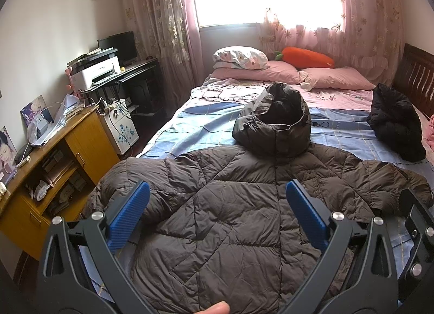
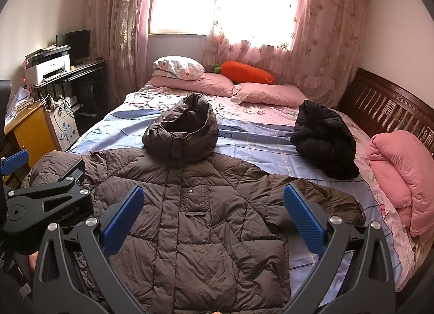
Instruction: Fold large clothes
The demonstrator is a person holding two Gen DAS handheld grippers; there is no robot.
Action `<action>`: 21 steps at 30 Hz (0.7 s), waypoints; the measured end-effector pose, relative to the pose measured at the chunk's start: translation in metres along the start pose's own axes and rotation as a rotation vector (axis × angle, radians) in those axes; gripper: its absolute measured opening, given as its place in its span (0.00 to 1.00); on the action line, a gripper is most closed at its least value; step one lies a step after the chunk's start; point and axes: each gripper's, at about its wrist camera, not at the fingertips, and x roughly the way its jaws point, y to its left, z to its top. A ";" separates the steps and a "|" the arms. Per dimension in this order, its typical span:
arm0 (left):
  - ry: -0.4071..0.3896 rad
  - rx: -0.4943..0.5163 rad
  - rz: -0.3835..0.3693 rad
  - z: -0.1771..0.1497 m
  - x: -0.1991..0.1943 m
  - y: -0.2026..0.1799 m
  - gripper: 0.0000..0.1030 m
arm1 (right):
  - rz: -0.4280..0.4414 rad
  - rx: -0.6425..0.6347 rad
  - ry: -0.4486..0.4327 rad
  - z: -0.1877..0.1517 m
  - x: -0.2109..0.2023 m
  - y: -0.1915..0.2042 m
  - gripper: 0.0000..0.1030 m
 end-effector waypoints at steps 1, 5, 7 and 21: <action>0.000 0.000 0.000 0.000 0.000 0.000 0.98 | 0.001 0.000 0.000 0.000 0.000 0.000 0.99; -0.003 0.003 -0.015 -0.003 0.000 -0.005 0.98 | 0.001 0.000 -0.001 0.000 0.000 0.000 0.99; -0.004 0.008 -0.024 -0.004 -0.002 -0.010 0.98 | 0.002 0.000 0.000 0.000 0.000 0.001 0.99; 0.001 0.008 -0.036 -0.004 -0.002 -0.011 0.98 | -0.001 -0.002 -0.002 -0.001 0.001 0.002 0.99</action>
